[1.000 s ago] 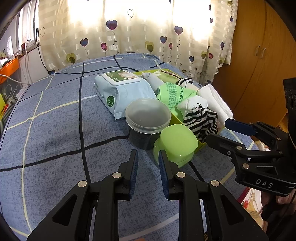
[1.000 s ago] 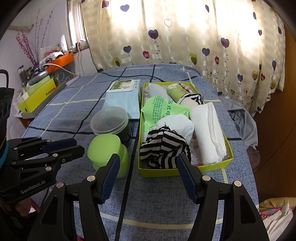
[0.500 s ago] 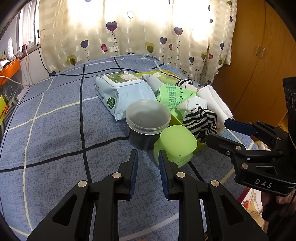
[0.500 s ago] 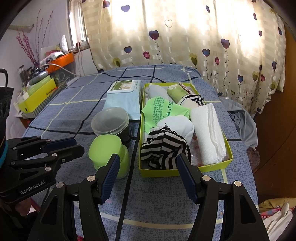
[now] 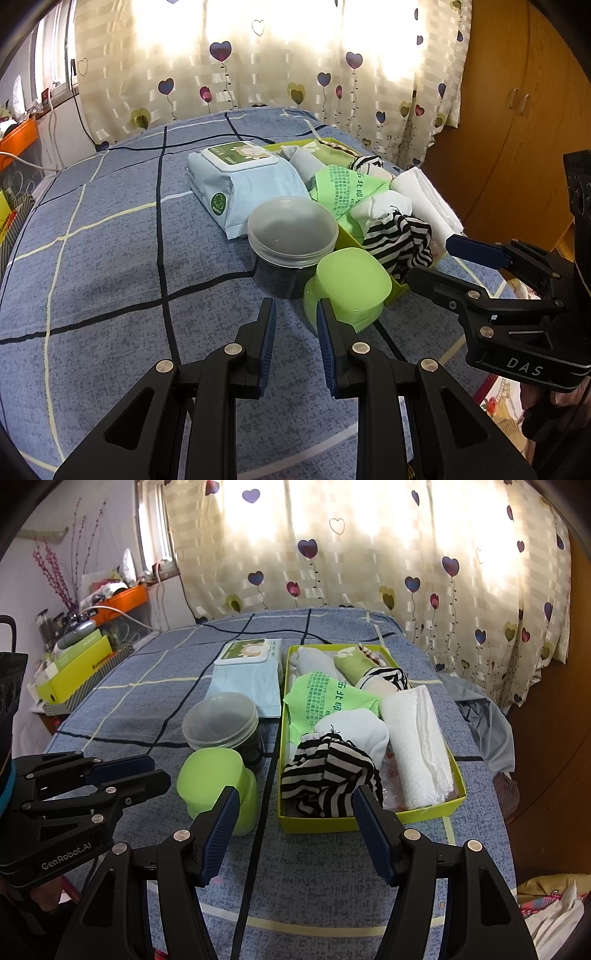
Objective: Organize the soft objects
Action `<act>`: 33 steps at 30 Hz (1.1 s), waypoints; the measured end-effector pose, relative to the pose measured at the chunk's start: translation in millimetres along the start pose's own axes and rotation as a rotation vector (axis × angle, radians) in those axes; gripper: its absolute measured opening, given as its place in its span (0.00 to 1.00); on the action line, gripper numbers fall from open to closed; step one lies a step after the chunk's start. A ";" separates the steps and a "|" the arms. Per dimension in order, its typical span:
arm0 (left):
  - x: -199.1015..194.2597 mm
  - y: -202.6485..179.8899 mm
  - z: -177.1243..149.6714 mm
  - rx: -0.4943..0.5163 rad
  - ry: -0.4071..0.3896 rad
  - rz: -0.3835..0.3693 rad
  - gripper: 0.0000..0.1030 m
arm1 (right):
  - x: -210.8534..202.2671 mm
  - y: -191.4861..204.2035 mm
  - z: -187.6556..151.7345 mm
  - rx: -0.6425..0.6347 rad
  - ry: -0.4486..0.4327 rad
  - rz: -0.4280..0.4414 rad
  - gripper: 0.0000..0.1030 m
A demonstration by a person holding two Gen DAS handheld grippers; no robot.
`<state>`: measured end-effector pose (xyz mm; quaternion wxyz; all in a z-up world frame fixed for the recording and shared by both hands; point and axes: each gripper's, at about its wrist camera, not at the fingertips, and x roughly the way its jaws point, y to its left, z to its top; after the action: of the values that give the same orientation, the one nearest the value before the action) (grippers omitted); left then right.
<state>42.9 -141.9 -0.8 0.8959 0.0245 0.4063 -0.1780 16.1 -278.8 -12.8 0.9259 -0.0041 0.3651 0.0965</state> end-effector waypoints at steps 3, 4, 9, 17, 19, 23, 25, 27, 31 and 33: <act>0.1 -0.5 0.1 0.001 0.000 0.000 0.23 | 0.4 0.0 0.0 0.002 0.002 -0.002 0.62; 0.0 -0.5 0.1 0.002 0.000 0.001 0.23 | 0.3 0.1 -0.3 0.002 0.002 -0.001 0.62; 1.5 -3.0 0.7 0.006 0.004 -0.004 0.23 | 0.3 -0.5 -0.8 0.002 0.002 0.000 0.62; 1.1 -4.9 0.6 0.013 0.005 -0.009 0.23 | 0.3 -1.0 -0.6 0.002 0.002 0.000 0.62; 1.2 -4.9 0.7 0.014 0.006 -0.009 0.23 | 0.2 -0.8 -0.6 0.002 0.002 0.000 0.62; 1.0 -5.5 0.7 0.015 0.006 -0.009 0.23 | 0.0 -0.6 -0.5 0.002 0.001 0.000 0.62; 1.2 -6.1 1.1 0.017 0.004 -0.010 0.23 | 0.1 -1.4 -0.8 0.002 0.000 0.000 0.62; 1.4 -7.0 1.4 0.021 0.004 -0.009 0.23 | 0.1 -0.8 -0.6 0.003 0.001 -0.001 0.62; 1.5 -7.6 1.6 0.026 0.005 -0.013 0.23 | 0.0 -0.7 -0.4 0.003 0.002 -0.001 0.62; 1.6 -7.3 2.5 0.028 0.005 -0.015 0.23 | -0.1 -1.0 -0.5 0.002 0.001 0.000 0.62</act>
<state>43.2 -149.7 0.5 0.8931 0.0343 0.4063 -0.1902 15.9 -279.8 -13.2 0.9258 -0.0034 0.3656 0.0962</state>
